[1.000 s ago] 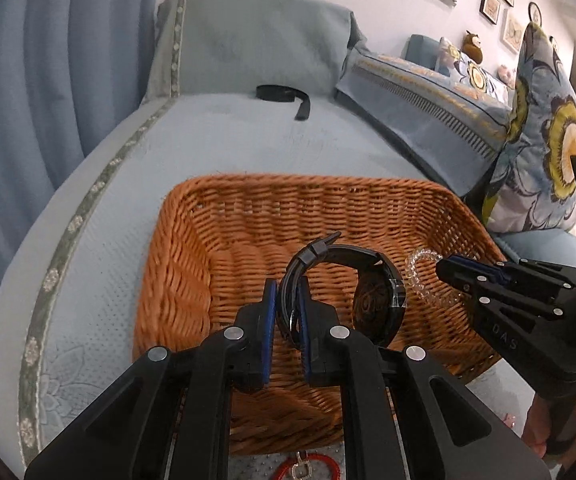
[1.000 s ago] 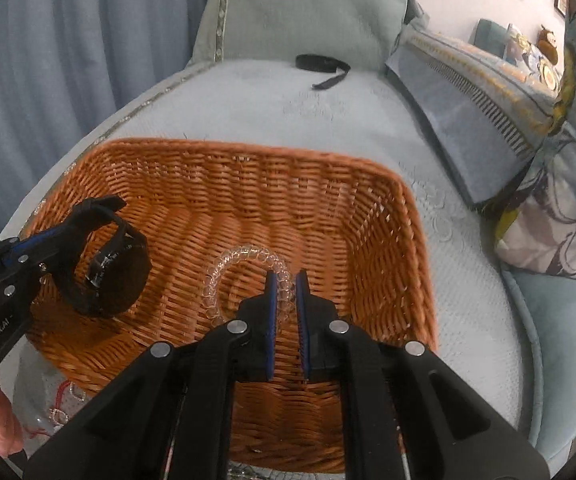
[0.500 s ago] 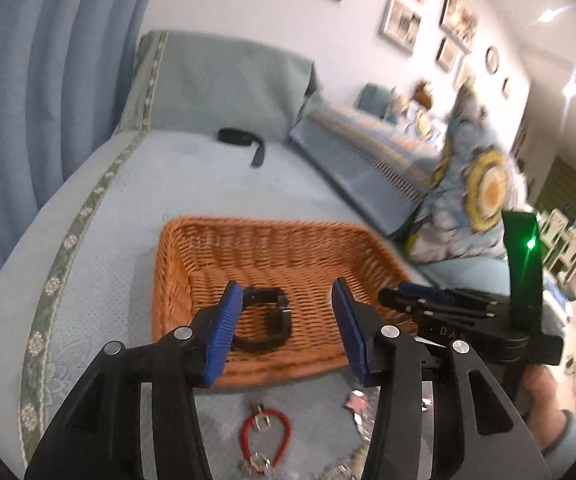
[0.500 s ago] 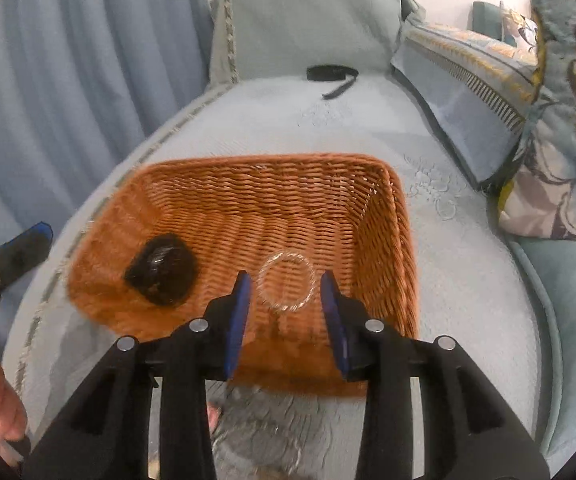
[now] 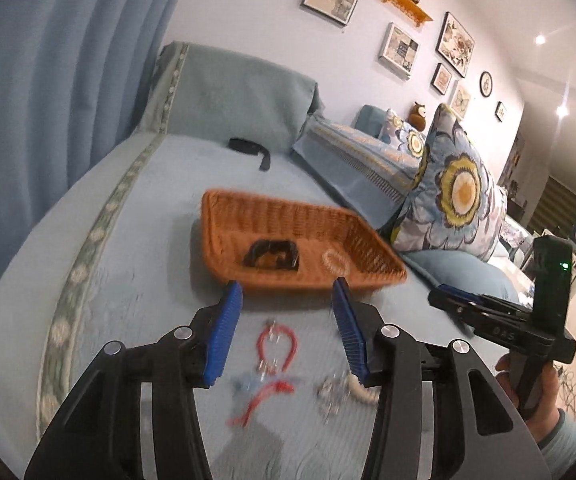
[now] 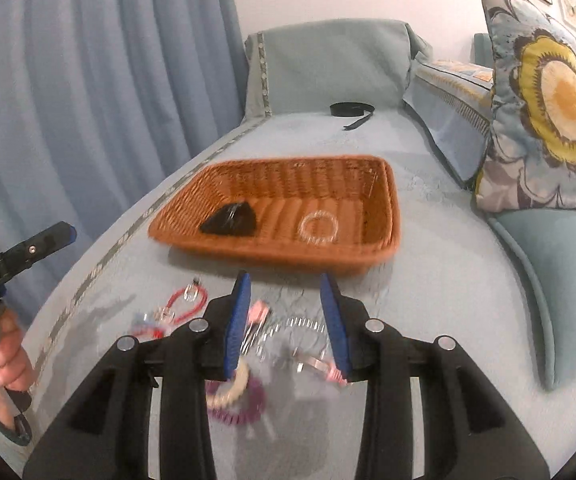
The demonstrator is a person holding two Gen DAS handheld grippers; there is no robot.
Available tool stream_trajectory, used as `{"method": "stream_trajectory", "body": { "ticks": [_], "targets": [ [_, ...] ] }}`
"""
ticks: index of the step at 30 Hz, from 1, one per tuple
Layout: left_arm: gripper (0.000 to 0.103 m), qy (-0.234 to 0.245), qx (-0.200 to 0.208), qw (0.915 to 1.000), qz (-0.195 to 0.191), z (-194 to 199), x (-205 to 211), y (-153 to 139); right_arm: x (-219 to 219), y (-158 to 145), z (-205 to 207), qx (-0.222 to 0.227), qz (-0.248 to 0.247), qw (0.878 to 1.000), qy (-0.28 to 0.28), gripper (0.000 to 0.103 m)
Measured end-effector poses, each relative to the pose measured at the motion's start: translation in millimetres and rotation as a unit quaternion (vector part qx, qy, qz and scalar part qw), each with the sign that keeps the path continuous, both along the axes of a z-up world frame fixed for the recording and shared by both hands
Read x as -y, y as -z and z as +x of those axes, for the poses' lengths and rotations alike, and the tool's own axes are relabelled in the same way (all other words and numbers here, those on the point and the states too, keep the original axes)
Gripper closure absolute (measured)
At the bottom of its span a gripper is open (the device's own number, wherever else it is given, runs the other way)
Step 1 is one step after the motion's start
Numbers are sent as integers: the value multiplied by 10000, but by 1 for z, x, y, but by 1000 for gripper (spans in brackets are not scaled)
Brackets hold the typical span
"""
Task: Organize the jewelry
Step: 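Grasp the blue hair clip with the left tool while the right tool grasps the cream coil bracelet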
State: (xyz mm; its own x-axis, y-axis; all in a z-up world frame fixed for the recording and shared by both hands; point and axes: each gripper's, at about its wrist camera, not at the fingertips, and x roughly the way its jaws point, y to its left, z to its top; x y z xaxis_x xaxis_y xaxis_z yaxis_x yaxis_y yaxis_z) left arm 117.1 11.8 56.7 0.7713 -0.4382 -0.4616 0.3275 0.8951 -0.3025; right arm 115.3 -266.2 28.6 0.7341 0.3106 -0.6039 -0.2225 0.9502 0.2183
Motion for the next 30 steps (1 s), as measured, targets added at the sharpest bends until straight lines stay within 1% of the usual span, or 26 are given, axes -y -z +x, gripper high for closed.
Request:
{"method": "stream_trajectory", "body": {
  "ticks": [5, 8, 9, 11, 14, 18, 20, 21, 23, 27, 30],
  "targets": [
    [58, -91, -219, 9997, 33, -6, -11, 34, -13, 25, -18, -235, 102, 9996, -143, 70],
    [58, -153, -462, 9988, 27, 2, -19, 57, -21, 41, -19, -376, 133, 9991, -167, 70],
    [58, -149, -558, 9983, 70, 5, -20, 63, -23, 47, -17, -460, 187, 9986, -182, 70],
    [60, -75, -736, 9972, 78, 12, -20, 71, -27, 53, -18, -518, 125, 9985, -145, 70],
    [60, 26, -907, 9958, 137, 21, -16, 74, -31, 54, -19, -499, 25, 9987, -136, 70],
    [60, 291, -1230, 9918, 213, 38, -5, 82, -37, 61, -16, -639, -220, 9977, -57, 70],
    [60, 409, -1339, 9897, 294, 40, 2, 85, -40, 63, -16, -664, -346, 9972, -51, 70],
    [63, 493, -1372, 9888, 323, 39, 4, 87, -42, 64, -16, -680, -381, 9969, -60, 74],
    [64, 648, -1386, 9877, 333, 35, 8, 88, -45, 65, -16, -708, -439, 9965, -94, 78],
    [66, 1075, -1482, 9827, 279, 21, 14, 91, -44, 66, -16, -712, -430, 9965, -97, 79],
    [66, 1212, -1450, 9815, 305, 11, 17, 90, -43, 66, -16, -722, -401, 9965, -100, 79]
  ]
}}
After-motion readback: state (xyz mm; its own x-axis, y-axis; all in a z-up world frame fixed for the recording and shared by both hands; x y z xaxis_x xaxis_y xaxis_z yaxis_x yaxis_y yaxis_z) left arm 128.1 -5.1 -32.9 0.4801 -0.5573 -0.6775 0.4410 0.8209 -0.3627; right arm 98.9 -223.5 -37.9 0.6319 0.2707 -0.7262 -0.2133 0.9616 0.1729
